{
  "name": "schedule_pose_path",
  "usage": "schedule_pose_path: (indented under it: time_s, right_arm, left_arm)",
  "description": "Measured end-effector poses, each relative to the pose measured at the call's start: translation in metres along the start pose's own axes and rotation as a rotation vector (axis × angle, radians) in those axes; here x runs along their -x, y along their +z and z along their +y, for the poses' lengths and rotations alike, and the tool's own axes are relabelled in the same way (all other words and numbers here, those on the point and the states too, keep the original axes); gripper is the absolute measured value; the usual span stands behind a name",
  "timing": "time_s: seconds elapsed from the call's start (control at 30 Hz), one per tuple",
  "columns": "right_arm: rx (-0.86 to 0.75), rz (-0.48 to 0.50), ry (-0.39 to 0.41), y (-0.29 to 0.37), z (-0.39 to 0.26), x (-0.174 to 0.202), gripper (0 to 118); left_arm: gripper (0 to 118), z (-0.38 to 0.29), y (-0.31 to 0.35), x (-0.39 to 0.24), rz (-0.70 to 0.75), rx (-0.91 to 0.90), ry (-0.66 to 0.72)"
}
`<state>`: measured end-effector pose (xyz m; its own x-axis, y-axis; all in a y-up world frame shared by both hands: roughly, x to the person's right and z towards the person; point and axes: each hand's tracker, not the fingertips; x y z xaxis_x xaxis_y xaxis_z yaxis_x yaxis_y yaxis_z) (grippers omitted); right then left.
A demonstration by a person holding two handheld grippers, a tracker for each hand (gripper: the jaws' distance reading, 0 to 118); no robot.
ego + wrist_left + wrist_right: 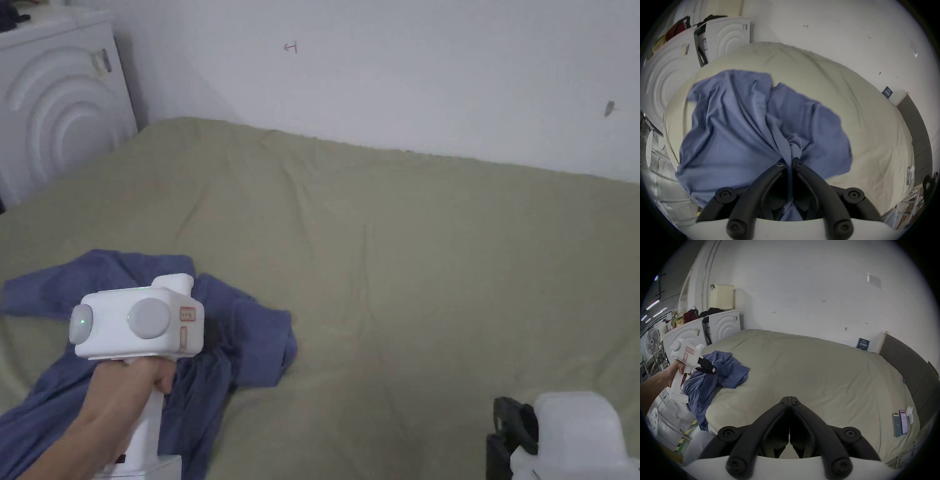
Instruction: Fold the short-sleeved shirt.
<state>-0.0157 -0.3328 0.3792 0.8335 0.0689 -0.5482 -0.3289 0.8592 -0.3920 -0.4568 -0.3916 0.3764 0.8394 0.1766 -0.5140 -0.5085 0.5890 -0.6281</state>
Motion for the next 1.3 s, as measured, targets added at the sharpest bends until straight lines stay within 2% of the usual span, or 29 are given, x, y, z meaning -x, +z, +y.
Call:
schedule_pose_path:
  time_s: [0.13, 0.37, 0.6, 0.7, 0.77, 0.9, 1.07, 1.1, 1.17, 1.2, 1.23, 1.3]
  right_arm:
    - [-0.008, -0.054, -0.032, 0.016, -0.002, -0.028, 0]
    - [-0.005, -0.166, -0.076, 0.034, -0.01, -0.078, 0]
    - [0.023, -0.263, -0.136, 0.037, -0.024, -0.124, 0]
    - [0.036, -0.285, -0.169, 0.034, -0.032, -0.139, 0]
    - [0.051, -0.283, -0.193, 0.03, -0.038, -0.146, 0]
    - [0.079, -0.277, -0.219, 0.022, -0.05, -0.153, 0]
    - [0.093, -0.273, -0.233, 0.021, -0.055, -0.158, 0]
    - [0.094, -0.273, -0.232, 0.021, -0.055, -0.158, 0]
    - [0.094, -0.276, -0.233, 0.022, -0.054, -0.158, 0]
    - [0.089, -0.27, -0.234, 0.024, -0.053, -0.157, 0]
    - [0.086, -0.267, -0.23, 0.025, -0.051, -0.156, 0]
    - [0.074, -0.261, -0.215, 0.028, -0.046, -0.151, 0]
  left_arm:
    - [1, 0.029, -0.002, -0.077, -0.105, -0.057, -0.069]
    - [1, 0.055, -0.008, -0.258, -0.38, -0.075, -0.228]
    - [1, 0.029, -0.024, -0.419, -0.566, -0.025, -0.381]
    - [1, 0.001, -0.044, -0.46, -0.575, 0.016, -0.452]
    - [1, -0.024, -0.071, -0.473, -0.508, 0.102, -0.5]
    - [1, -0.064, -0.121, -0.479, -0.353, 0.177, -0.58]
    - [8, -0.079, -0.138, -0.471, -0.297, 0.189, -0.585]
    - [30, -0.077, -0.135, -0.467, -0.311, 0.179, -0.571]
    - [118, -0.074, -0.128, -0.457, -0.385, 0.181, -0.506]
    - [115, -0.056, -0.116, -0.463, -0.426, 0.124, -0.471]
    - [114, -0.051, -0.105, -0.453, -0.389, 0.138, -0.465]
    - [114, -0.038, -0.074, -0.427, -0.404, 0.129, -0.465]
